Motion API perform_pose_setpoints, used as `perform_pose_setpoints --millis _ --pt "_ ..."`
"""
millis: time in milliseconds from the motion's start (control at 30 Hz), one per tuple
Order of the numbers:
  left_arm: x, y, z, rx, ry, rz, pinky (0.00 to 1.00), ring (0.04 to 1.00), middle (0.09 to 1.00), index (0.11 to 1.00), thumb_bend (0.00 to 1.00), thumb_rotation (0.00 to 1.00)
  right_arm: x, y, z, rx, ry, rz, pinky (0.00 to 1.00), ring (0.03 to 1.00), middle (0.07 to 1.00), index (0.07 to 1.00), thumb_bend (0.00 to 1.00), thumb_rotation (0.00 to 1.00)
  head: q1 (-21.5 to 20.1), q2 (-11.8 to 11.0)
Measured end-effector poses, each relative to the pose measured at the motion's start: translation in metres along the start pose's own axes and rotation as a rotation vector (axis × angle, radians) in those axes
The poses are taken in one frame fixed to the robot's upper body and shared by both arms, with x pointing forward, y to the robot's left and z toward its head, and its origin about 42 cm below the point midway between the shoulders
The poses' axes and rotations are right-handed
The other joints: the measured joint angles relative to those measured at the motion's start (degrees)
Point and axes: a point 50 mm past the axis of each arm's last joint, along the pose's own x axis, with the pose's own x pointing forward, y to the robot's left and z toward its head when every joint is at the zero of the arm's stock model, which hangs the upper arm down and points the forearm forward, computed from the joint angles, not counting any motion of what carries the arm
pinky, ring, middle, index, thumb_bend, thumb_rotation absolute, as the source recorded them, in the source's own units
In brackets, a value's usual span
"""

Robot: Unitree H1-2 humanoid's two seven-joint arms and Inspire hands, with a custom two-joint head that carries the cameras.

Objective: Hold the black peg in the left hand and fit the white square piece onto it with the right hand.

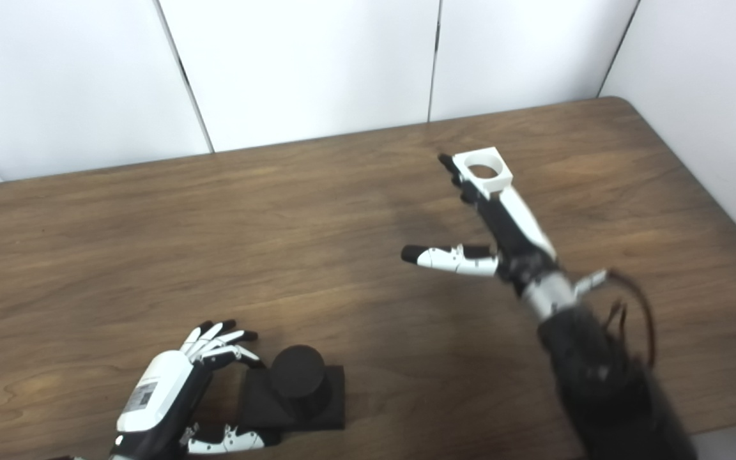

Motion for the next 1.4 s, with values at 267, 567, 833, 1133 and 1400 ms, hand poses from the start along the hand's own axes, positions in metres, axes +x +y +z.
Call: perform_pose_setpoints --millis 267,567,833,1133,1400 --pt "-0.001 -0.002 -0.009 -0.002 -0.018 0.018 1.00 0.934 0.839 0.485 0.52 0.05 0.048 -0.029 -0.009 -0.205 0.060 0.045 0.95 1.000 0.989 0.928 0.90 0.14 -3.08 -2.90" --pt "-0.004 -0.004 -0.015 -0.008 -0.038 0.036 1.00 0.933 0.839 0.484 0.52 0.05 0.109 -0.060 -0.016 -0.484 0.130 0.062 1.00 1.000 0.992 0.916 0.89 0.16 -4.23 -4.22" --pt "-0.005 -0.007 -0.018 -0.016 -0.045 0.050 1.00 0.937 0.843 0.484 0.52 0.05 0.163 -0.063 -0.023 -0.606 0.208 0.140 0.99 1.000 0.989 0.907 0.90 0.12 -4.67 -4.75" --pt "-0.007 -0.007 -0.019 -0.017 -0.045 0.057 1.00 0.936 0.845 0.485 0.52 0.05 0.202 -0.063 -0.018 -0.797 0.315 0.245 1.00 1.000 0.990 0.858 0.91 0.14 -4.05 -4.49" --pt "-0.008 -0.008 -0.019 -0.020 -0.043 0.060 1.00 0.937 0.841 0.485 0.52 0.05 0.216 -0.062 -0.016 -0.918 0.382 0.306 0.97 1.000 0.989 0.831 0.95 0.16 -3.17 -4.14"
